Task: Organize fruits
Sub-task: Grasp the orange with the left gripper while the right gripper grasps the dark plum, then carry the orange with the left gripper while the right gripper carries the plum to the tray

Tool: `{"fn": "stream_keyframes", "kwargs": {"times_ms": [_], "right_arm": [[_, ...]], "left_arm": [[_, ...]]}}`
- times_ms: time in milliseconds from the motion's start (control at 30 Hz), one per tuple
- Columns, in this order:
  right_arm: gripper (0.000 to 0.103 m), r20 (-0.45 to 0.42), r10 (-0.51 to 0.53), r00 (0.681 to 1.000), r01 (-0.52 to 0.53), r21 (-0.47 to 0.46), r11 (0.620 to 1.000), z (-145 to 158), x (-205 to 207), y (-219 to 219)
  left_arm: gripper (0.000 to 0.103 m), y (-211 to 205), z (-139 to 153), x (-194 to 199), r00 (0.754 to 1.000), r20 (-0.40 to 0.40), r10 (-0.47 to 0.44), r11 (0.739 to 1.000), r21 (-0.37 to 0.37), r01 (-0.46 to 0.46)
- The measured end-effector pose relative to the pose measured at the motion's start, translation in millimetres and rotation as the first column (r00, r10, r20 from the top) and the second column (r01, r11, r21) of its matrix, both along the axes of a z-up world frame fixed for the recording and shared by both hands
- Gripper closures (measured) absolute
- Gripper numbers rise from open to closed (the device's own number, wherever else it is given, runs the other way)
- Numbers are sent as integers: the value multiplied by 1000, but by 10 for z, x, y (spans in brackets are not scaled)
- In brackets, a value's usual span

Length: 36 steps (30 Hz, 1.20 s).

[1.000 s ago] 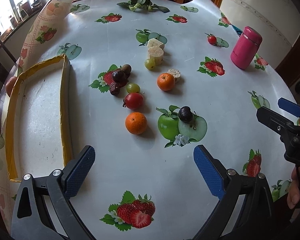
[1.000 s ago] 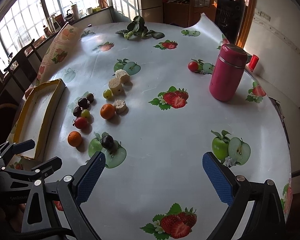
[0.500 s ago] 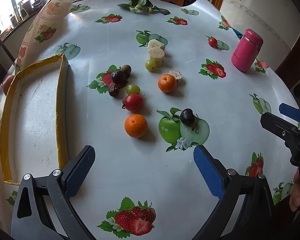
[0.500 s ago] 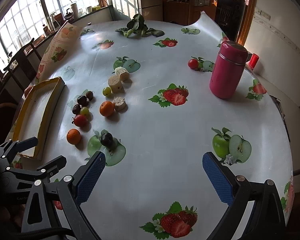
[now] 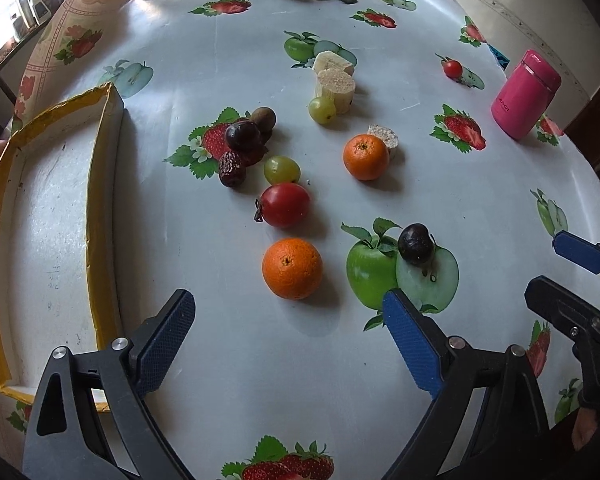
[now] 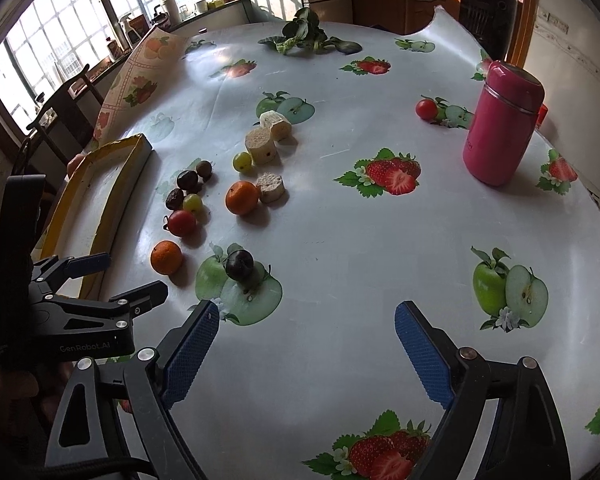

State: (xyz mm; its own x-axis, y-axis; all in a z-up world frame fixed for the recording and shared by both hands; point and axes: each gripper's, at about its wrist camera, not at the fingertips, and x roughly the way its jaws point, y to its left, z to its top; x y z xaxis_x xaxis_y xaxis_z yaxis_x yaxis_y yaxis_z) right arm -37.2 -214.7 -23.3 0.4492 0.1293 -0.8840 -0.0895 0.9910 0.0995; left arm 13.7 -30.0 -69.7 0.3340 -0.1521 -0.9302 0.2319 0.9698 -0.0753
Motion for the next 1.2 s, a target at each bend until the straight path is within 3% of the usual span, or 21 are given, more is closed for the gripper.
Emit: {"fn": "stream_keyframes", "kwargs": {"times_ms": [200,300,500,567,700,800,933,1200], "right_arm": [[42,-18,79,997,-78,52,996,-195,195,174],[45,-31,111,993,-109,65,992,-287,298,259],[50,-59,168,984,-165,62,984,-454,484,481],[57,-73,184,980,-180,55,982,-533,536,554],[67,-80,191,978,-189,23,982,-661,580,632],[79,-73,179,981,-179,6,984,-667,588,621],[80,-77,148,986,-142,81,987,-599,567,492],[80,-30,137,990,-132,128,983,-293,369,417]], "left_arm": [[34,17,-160,139,999,-23,-24,1000,-3,23],[47,32,-245,152,998,-44,-36,999,-6,36],[48,88,-260,186,999,-24,-42,999,-18,42],[50,92,-261,214,999,-20,-47,999,-15,46],[68,39,-256,235,997,-8,-75,997,-7,75],[69,8,-248,241,996,-3,-84,996,7,84],[70,62,-208,192,998,-11,-67,997,-27,67],[70,216,68,-54,1000,25,-8,1000,-17,8]]}}
